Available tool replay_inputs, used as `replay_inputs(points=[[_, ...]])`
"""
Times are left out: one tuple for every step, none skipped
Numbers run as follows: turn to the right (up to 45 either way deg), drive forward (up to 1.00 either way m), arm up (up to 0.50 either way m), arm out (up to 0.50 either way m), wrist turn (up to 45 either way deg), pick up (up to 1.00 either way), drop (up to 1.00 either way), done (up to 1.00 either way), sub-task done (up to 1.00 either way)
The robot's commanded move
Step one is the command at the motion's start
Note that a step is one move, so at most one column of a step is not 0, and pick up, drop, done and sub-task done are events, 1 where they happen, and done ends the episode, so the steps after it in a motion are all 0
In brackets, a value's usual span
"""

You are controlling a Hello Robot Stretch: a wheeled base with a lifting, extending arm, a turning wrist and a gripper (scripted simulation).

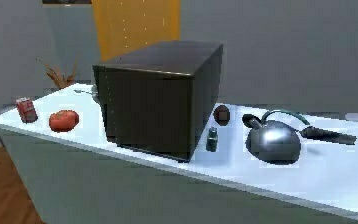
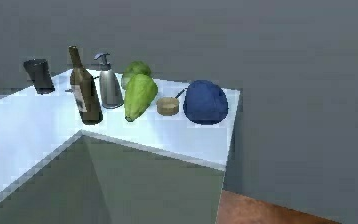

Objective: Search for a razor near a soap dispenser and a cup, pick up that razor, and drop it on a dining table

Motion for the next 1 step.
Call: replay_inputs(points=[[45.0,0.00,0.00,0.00,0.0,0.00,0.00,0.00,0.00]])
